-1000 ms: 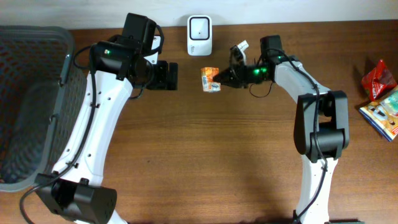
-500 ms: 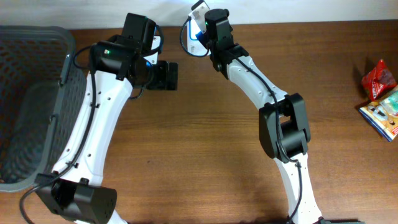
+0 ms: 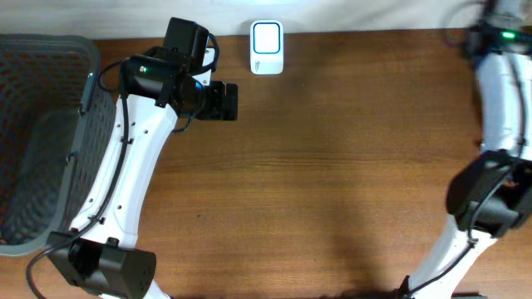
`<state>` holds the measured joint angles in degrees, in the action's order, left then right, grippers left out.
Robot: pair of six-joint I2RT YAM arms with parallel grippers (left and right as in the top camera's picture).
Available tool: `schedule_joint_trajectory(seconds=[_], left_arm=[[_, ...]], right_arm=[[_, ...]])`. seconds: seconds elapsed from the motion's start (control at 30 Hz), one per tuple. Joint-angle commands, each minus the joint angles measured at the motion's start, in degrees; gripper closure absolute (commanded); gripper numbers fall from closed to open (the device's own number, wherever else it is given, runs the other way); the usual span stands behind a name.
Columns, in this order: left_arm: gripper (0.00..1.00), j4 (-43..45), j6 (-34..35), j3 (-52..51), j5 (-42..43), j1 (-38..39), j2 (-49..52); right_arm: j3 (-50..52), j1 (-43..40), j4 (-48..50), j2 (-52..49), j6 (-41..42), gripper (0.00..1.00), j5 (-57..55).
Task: Scan the item barcode
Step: 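Carry the orange pack right and drop it at the right edge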
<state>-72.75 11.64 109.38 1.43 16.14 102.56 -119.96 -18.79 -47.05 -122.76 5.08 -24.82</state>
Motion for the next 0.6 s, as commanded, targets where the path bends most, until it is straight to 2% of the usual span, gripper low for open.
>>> schedule_joint_trajectory(seconds=[0.0,0.1,0.13,0.17,0.23,0.27,0.37,0.43,0.57], left_arm=[[0.01,0.2,0.3,0.2,-0.2,-0.1,-0.3],[0.01,0.1,0.3,0.2,-0.2,-0.1,-0.3],[0.01,0.2,0.3,0.2,-0.2,-0.1,-0.3],[0.01,0.2,0.3,0.2,-0.2,-0.2,-0.3],[0.01,0.2,0.3,0.2,-0.2,-0.1,-0.3],[0.01,0.2,0.3,0.2,-0.2,-0.1,-0.3],[0.01,0.2,0.3,0.2,-0.2,-0.1,-0.3],[0.01,0.2,0.3,0.2,-0.2,-0.1,-0.3],[0.01,0.2,0.3,0.2,-0.2,-0.1,-0.3]], right_arm=[[1.0,-9.1,-4.4,-1.8,6.4,0.96,3.7],[1.1,-14.3,-8.2,-4.1,6.4,0.96,6.2],[1.1,-15.0,-8.9,-4.6,6.4,0.87,6.2],[1.1,-15.8,-9.8,-4.6,6.4,0.64,6.2],[1.1,-16.1,-10.3,-4.6,6.4,0.38,6.2],[1.1,-16.1,-10.8,-4.5,6.4,0.01,6.2],[1.0,-16.1,-13.7,-1.7,8.3,0.01,6.2],[1.0,-15.8,-18.1,6.6,14.1,0.01,6.9],[1.0,-9.9,-26.2,25.6,14.1,0.01,12.6]])
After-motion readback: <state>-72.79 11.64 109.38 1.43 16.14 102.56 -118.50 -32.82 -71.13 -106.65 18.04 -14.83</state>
